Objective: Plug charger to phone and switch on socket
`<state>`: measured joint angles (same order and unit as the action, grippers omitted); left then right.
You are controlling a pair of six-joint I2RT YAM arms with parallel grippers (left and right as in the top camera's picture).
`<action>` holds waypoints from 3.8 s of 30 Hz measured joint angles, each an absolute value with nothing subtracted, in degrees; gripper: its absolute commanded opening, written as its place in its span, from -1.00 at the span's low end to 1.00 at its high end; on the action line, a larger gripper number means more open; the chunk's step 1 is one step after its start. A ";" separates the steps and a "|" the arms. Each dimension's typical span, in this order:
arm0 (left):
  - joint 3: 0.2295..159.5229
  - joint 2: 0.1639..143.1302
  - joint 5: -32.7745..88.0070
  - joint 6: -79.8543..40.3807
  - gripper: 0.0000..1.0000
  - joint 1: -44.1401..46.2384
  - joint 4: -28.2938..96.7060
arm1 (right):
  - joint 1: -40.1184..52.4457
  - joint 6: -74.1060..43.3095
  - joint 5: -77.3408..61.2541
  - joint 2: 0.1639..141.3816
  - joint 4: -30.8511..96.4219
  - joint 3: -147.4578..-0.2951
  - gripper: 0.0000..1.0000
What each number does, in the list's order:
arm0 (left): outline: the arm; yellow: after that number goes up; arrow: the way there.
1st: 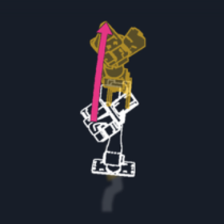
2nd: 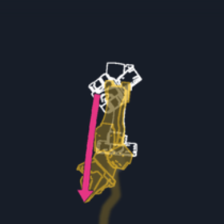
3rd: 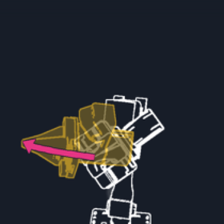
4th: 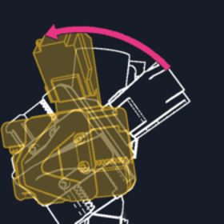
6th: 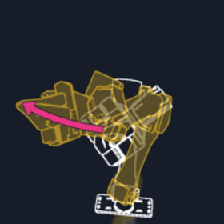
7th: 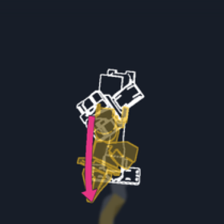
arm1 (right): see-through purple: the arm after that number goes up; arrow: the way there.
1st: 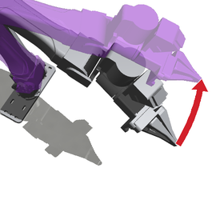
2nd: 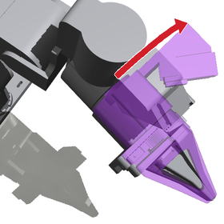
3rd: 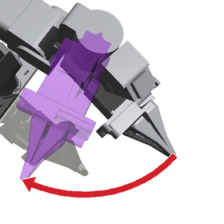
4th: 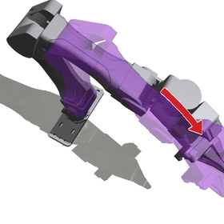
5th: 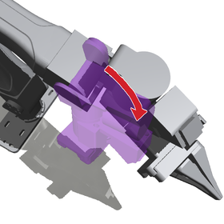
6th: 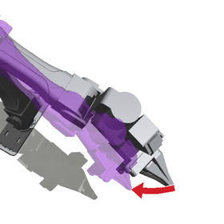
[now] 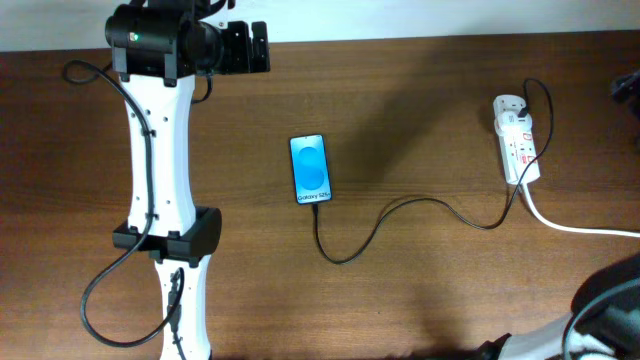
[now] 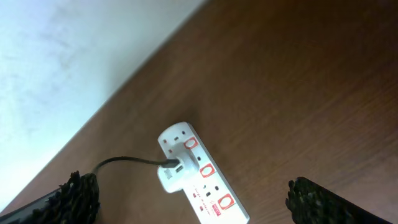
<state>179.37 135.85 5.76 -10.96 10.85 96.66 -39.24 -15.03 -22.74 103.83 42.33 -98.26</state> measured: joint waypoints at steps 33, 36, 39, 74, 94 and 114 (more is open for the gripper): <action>179.37 135.85 5.76 -10.96 0.99 10.85 96.66 | -29.89 -8.36 -10.02 126.45 41.06 -97.47 1.00; 179.37 135.85 5.76 -10.96 0.99 10.85 96.66 | -29.89 -8.27 -10.20 126.89 41.01 -97.47 1.00; 179.37 135.85 5.76 -10.96 0.99 10.85 96.66 | -30.09 -8.38 -10.17 128.25 39.99 -97.43 1.00; 179.37 135.85 5.76 -10.96 0.99 10.85 96.66 | -27.86 -8.36 -6.68 127.17 42.15 -96.84 1.00; 179.37 135.85 5.76 -10.96 0.99 10.85 96.66 | -34.02 -5.41 -24.99 117.73 81.03 -147.96 0.97; 179.37 135.85 5.80 -10.96 0.99 10.85 96.68 | -11.57 2.31 -18.72 40.34 53.32 -67.59 0.97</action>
<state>179.37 135.85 5.80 -10.96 10.85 96.68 -11.57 2.31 -18.72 40.34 53.32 -67.59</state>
